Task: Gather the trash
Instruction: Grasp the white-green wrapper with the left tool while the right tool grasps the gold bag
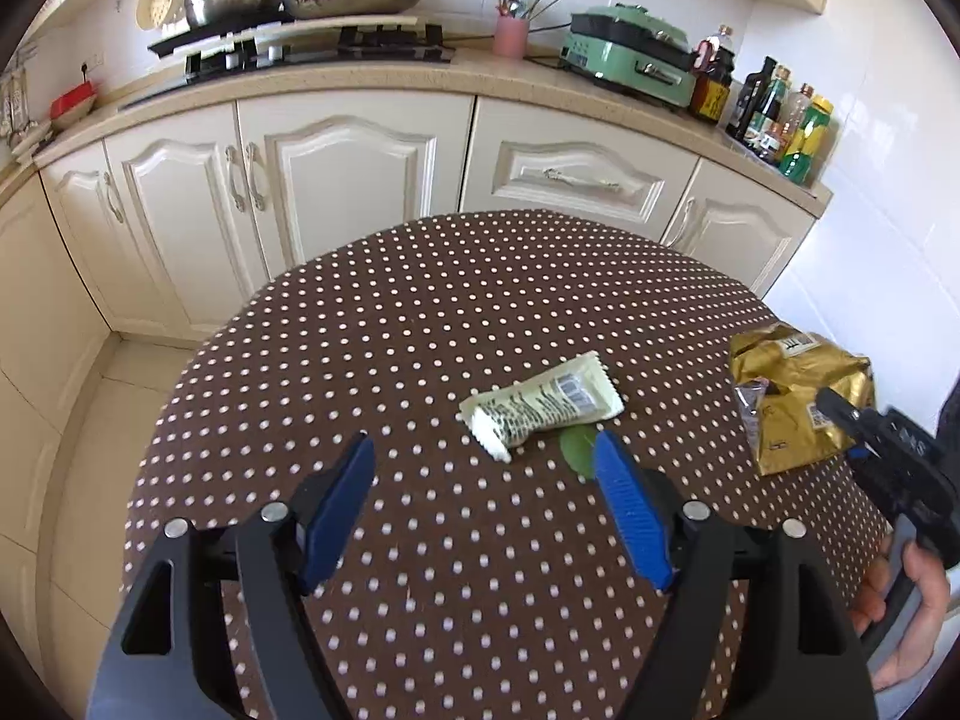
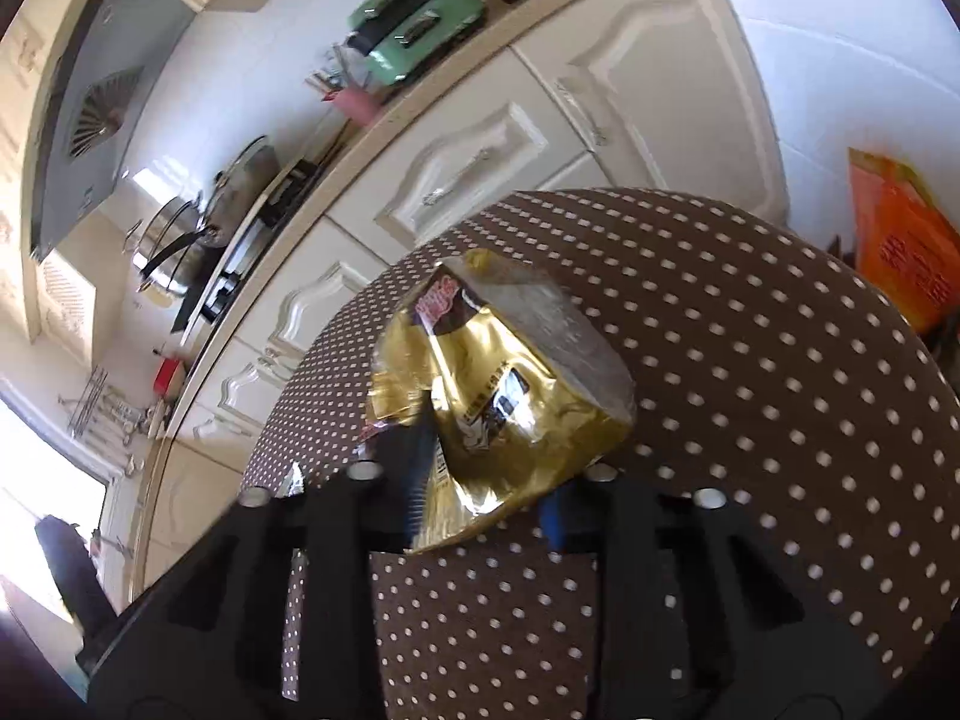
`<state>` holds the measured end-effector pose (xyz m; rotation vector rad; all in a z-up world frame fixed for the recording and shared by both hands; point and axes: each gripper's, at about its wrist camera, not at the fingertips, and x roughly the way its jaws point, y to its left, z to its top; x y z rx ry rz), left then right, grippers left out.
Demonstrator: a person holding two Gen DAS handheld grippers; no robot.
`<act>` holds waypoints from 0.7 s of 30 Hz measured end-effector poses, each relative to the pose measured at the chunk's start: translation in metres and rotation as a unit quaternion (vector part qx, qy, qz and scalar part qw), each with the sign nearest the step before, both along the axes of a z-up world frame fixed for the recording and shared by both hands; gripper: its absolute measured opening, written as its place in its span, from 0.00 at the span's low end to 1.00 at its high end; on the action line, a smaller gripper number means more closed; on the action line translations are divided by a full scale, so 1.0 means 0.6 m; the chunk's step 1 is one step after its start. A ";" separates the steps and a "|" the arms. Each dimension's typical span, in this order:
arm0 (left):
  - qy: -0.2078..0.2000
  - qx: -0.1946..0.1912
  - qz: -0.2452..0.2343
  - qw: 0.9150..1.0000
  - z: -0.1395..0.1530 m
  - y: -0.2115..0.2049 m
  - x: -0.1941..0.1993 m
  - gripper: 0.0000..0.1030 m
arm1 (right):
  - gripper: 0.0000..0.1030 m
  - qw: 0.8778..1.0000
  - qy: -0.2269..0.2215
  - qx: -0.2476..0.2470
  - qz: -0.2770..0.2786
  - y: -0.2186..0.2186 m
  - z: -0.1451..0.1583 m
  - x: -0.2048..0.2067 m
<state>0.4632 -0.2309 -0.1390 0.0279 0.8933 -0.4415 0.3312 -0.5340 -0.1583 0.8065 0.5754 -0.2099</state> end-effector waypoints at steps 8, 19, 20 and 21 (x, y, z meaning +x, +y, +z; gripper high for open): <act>0.013 0.023 -0.001 1.000 -0.037 -0.039 0.048 0.72 | 0.05 0.965 -0.034 -0.256 0.051 0.156 0.108 0.013; -0.054 0.120 -0.124 0.984 -0.053 -0.085 0.056 0.72 | 0.05 0.956 -0.035 -0.274 0.097 0.214 0.088 0.051; -0.056 0.122 -0.132 0.982 -0.056 -0.093 0.058 0.72 | 0.05 0.955 -0.034 -0.275 0.100 0.217 0.086 0.051; -0.061 0.127 -0.136 0.981 -0.058 -0.097 0.058 0.72 | 0.05 0.955 -0.034 -0.277 0.101 0.221 0.084 0.050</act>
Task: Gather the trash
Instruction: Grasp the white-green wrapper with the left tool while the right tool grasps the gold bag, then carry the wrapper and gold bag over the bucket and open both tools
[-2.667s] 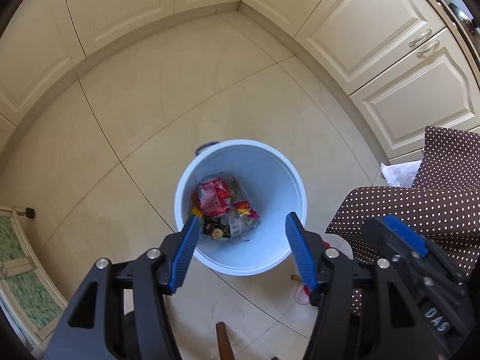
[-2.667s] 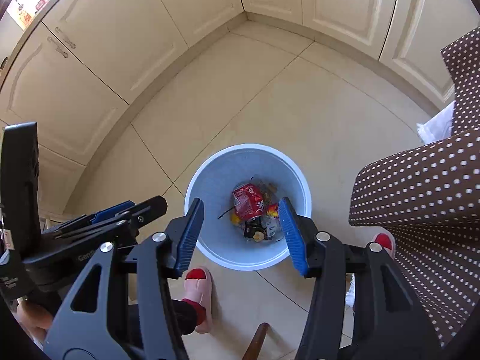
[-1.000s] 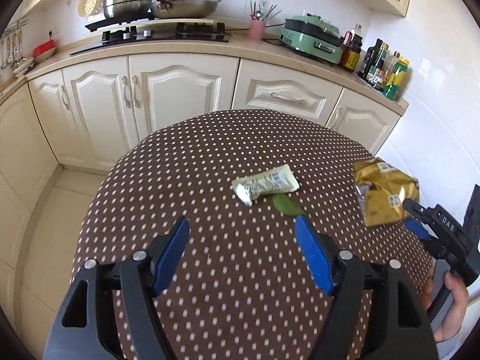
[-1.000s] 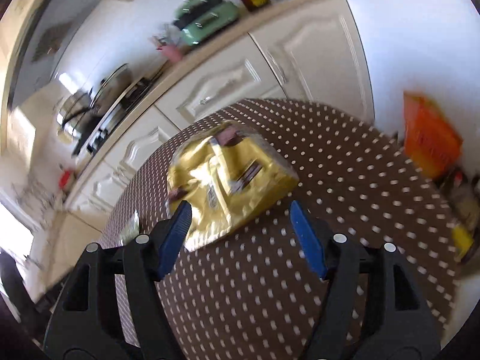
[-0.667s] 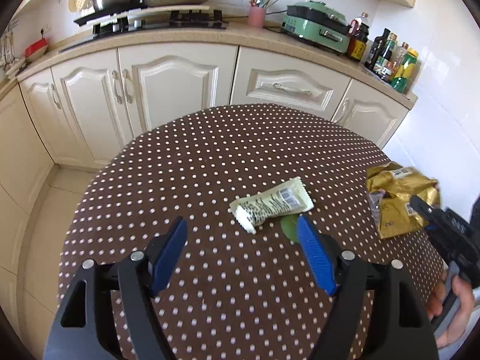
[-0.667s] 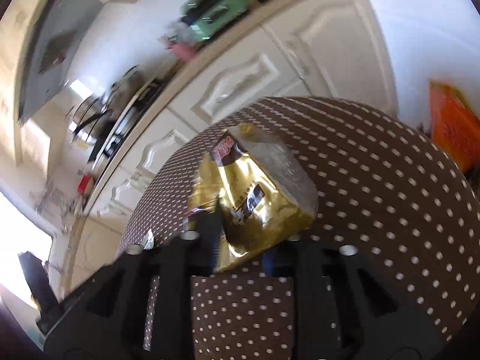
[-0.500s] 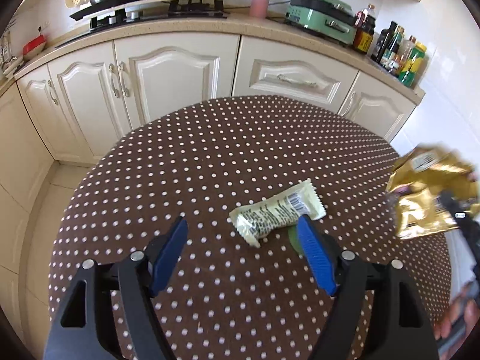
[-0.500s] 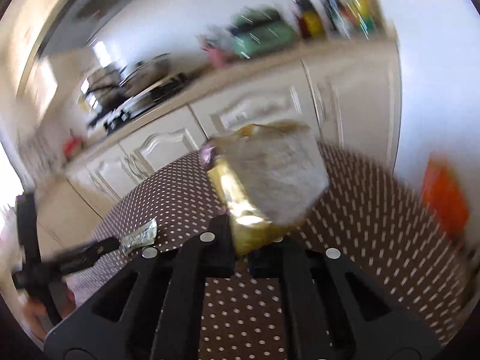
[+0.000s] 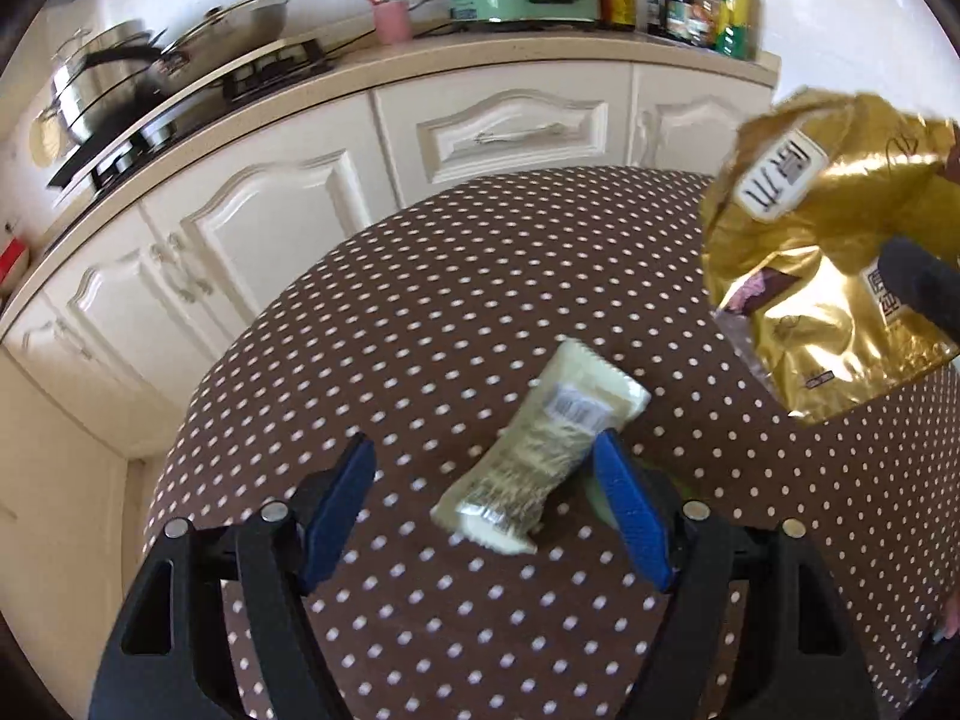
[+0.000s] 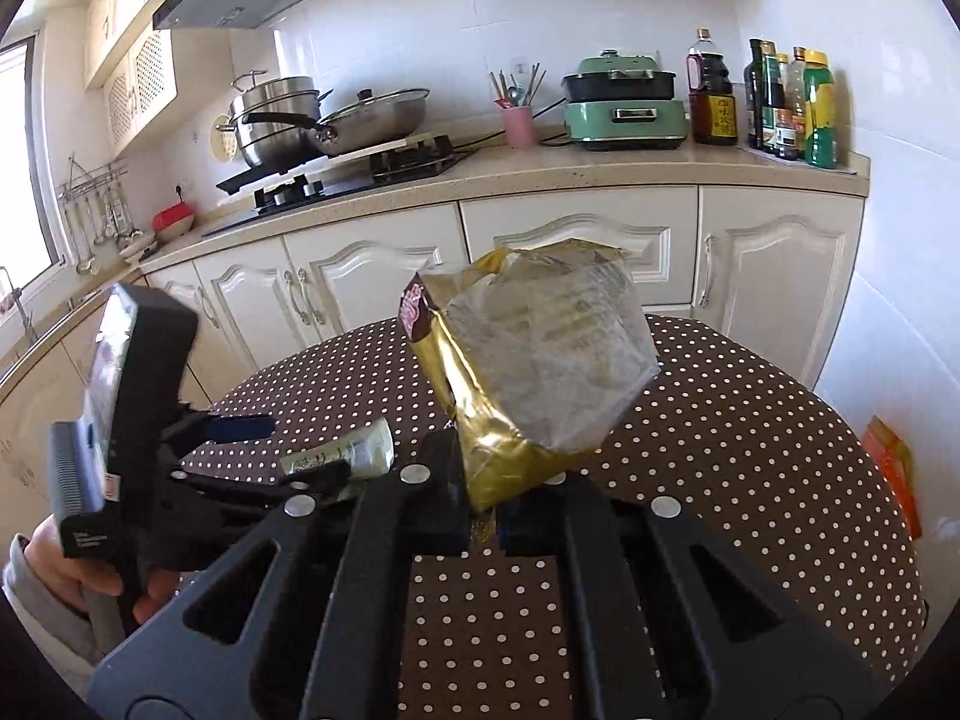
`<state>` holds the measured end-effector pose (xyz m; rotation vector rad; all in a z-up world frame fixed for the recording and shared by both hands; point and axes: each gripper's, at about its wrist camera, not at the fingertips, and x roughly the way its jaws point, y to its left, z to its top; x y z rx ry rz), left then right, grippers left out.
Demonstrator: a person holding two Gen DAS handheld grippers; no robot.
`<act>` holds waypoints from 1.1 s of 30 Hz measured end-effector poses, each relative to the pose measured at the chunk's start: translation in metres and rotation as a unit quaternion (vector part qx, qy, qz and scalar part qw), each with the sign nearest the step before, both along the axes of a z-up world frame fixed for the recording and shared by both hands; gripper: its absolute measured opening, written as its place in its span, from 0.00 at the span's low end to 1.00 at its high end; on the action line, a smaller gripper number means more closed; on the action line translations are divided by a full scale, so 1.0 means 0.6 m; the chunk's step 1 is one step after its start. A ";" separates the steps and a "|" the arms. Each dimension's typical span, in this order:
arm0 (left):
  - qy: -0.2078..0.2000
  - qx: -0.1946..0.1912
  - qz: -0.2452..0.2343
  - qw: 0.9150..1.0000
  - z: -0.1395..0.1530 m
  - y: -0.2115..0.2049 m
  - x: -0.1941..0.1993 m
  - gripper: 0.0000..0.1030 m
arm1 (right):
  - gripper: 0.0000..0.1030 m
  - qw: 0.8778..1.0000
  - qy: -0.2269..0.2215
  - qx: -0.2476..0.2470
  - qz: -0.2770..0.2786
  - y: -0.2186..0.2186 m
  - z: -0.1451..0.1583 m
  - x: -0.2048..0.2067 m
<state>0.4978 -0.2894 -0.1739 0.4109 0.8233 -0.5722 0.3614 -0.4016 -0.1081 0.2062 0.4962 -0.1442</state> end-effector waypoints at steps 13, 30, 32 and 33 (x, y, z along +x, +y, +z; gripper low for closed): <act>0.023 0.002 -0.030 0.999 0.000 -0.024 -0.013 0.22 | 0.05 0.999 0.016 -0.026 0.015 0.032 -0.015 0.005; 0.007 -0.078 0.064 0.995 0.085 0.166 -0.111 0.10 | 0.05 0.997 -0.010 -0.030 0.077 0.170 0.052 -0.040; -0.002 -0.083 0.086 0.993 0.094 0.212 -0.123 0.10 | 0.05 0.995 -0.016 -0.031 0.092 0.207 0.063 -0.047; -0.008 -0.085 0.102 0.991 0.099 0.241 -0.131 0.10 | 0.05 0.994 -0.018 -0.031 0.100 0.225 0.068 -0.049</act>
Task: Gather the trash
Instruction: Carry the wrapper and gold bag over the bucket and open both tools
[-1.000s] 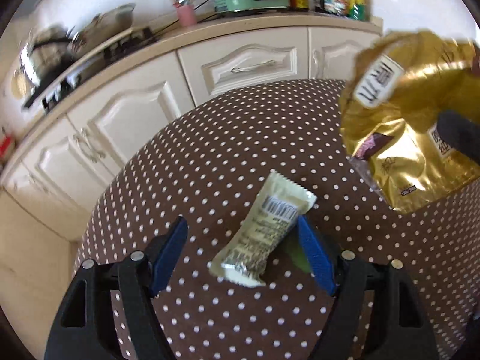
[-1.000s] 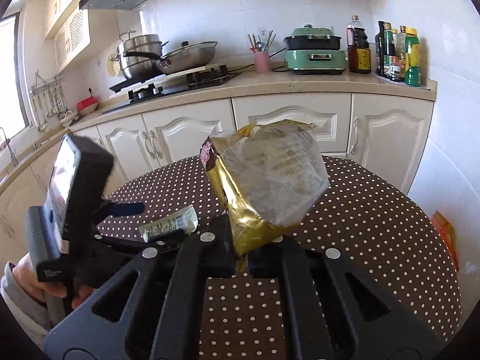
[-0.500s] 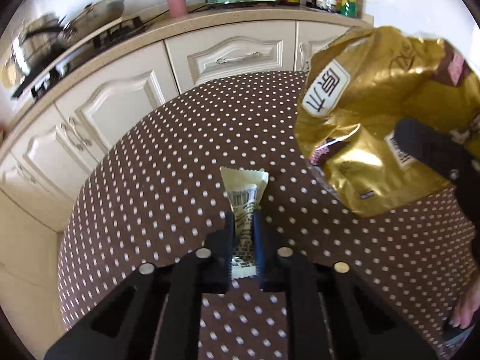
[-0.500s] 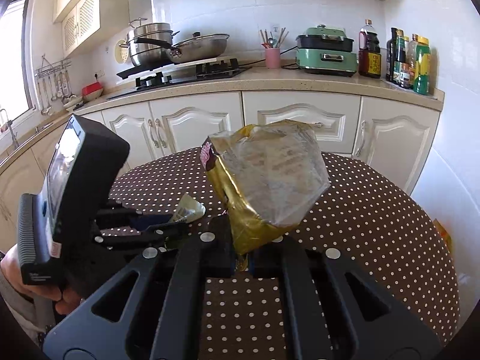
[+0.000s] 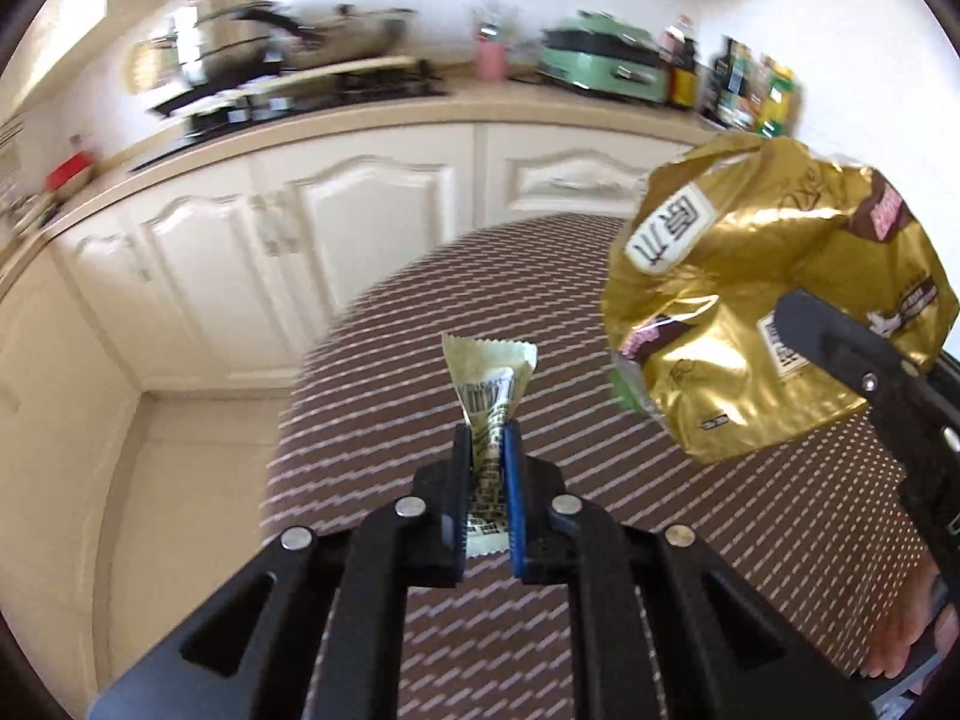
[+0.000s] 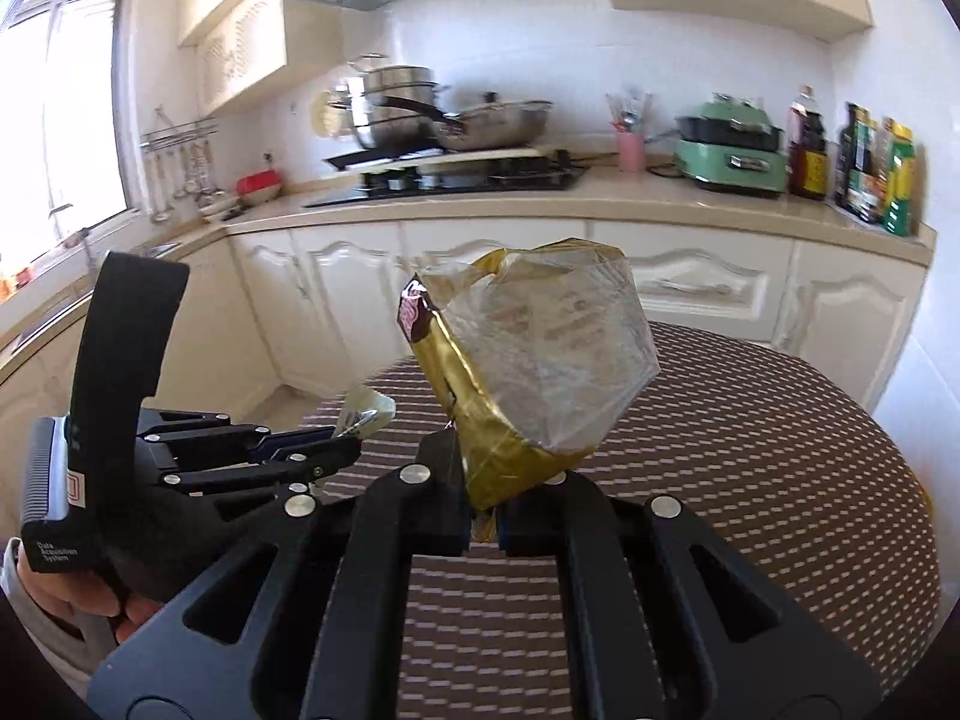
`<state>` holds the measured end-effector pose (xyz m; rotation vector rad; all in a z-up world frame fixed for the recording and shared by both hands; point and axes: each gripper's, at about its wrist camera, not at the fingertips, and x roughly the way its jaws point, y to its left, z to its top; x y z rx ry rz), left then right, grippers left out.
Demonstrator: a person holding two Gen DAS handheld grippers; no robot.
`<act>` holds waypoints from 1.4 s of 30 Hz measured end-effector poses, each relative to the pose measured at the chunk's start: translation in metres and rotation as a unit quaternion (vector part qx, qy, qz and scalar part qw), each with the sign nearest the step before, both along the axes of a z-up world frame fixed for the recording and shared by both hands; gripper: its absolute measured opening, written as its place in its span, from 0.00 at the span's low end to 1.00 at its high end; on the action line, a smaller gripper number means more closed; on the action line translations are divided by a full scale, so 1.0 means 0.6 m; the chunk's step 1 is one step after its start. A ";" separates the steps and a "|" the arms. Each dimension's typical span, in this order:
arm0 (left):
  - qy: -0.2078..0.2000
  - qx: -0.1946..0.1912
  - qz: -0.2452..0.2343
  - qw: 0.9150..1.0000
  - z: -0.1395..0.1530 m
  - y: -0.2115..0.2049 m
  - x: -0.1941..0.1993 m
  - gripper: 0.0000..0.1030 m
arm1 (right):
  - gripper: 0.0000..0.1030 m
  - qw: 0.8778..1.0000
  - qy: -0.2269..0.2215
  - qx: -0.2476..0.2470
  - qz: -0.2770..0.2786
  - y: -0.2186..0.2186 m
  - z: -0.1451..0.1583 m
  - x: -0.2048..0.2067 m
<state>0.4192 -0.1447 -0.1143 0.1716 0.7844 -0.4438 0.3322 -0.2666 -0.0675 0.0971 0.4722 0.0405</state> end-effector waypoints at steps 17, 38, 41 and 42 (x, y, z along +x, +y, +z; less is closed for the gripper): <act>0.001 -0.012 0.224 0.975 -0.043 0.477 -0.127 0.10 | 0.05 0.983 0.037 0.011 0.181 0.420 -0.030 0.001; 0.208 -0.048 0.332 0.919 -0.454 0.724 -0.087 0.10 | 0.05 0.933 0.272 -0.017 0.234 0.696 -0.439 0.098; 0.235 -0.057 0.331 0.912 -0.508 0.731 -0.071 0.10 | 0.05 0.926 0.299 -0.020 0.228 0.704 -0.489 0.111; 0.245 -0.060 0.331 0.909 -0.527 0.734 -0.067 0.10 | 0.05 0.924 0.307 -0.022 0.226 0.706 -0.502 0.115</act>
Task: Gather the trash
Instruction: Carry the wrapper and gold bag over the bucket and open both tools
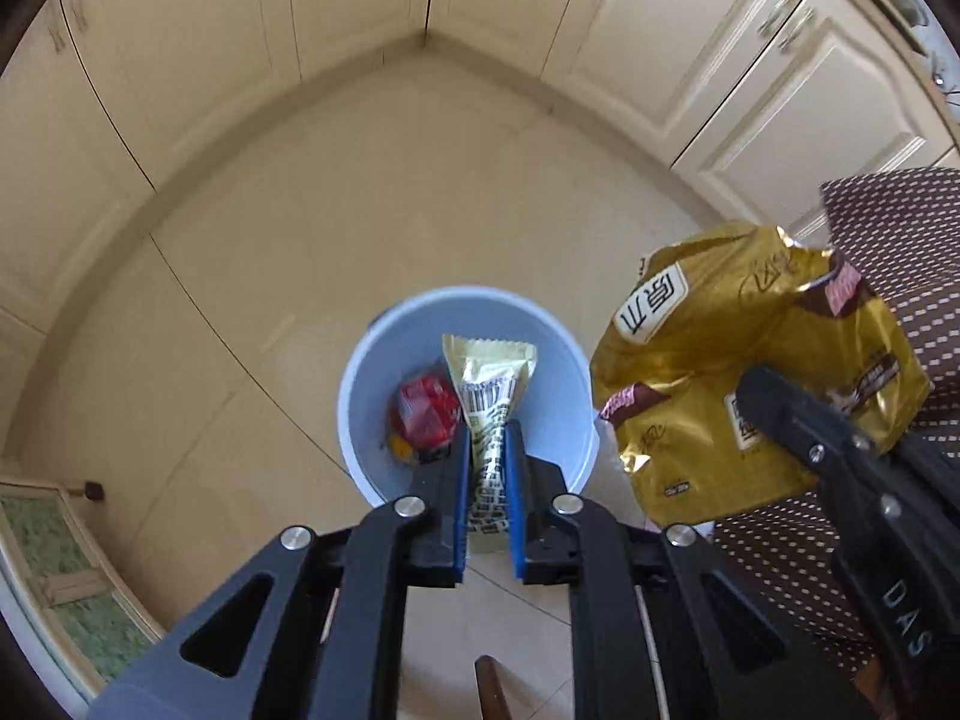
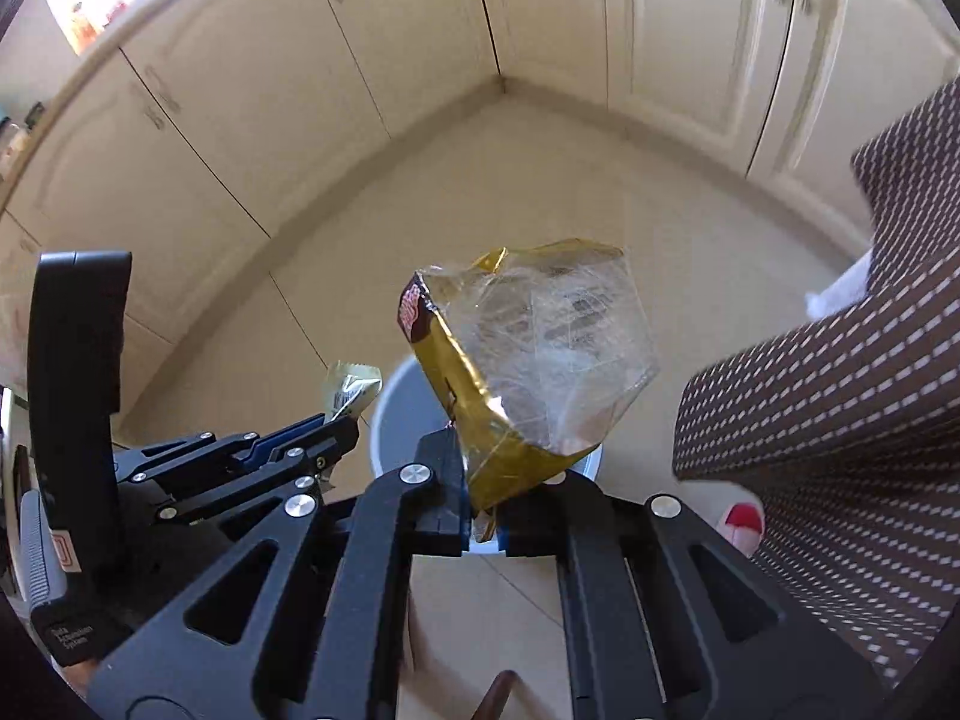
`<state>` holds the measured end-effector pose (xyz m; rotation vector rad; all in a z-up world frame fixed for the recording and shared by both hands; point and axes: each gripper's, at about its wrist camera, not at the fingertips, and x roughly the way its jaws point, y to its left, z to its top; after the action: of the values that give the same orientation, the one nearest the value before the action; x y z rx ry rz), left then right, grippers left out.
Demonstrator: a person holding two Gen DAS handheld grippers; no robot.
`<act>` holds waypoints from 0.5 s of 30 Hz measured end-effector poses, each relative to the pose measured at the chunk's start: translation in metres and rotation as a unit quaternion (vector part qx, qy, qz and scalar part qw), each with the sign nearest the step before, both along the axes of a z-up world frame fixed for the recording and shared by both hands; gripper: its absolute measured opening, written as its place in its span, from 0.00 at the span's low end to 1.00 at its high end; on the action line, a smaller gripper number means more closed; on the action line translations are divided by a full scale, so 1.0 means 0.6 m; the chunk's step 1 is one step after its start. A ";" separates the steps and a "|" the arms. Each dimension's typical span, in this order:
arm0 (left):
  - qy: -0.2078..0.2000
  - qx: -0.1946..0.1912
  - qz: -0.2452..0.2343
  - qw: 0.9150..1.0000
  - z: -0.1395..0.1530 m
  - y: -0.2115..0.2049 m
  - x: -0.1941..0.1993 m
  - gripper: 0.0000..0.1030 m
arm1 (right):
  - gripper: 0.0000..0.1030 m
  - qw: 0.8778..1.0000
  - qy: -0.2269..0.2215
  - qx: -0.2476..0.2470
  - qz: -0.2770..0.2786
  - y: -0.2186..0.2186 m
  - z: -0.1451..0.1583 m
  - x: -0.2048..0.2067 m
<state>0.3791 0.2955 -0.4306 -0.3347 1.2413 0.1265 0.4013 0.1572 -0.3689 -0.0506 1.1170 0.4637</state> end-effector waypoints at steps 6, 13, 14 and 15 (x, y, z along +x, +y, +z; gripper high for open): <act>0.015 -0.030 0.003 0.999 -0.039 0.012 0.036 0.12 | 0.05 0.999 0.034 -0.007 -0.016 0.010 -0.068 0.023; 0.012 0.001 0.010 1.000 -0.049 -0.002 0.033 0.40 | 0.06 0.999 0.046 -0.004 -0.028 0.012 -0.092 0.038; 0.009 0.007 0.010 1.000 -0.045 -0.003 0.033 0.44 | 0.06 0.998 0.046 -0.004 -0.032 0.012 -0.097 0.038; 0.007 0.017 0.008 1.000 -0.042 -0.009 0.035 0.46 | 0.06 0.998 0.047 -0.003 -0.036 0.009 -0.101 0.041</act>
<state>0.3999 0.2901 -0.4558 -0.3147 1.2490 0.1649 0.4259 0.1625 -0.4295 0.0056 1.2090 0.4021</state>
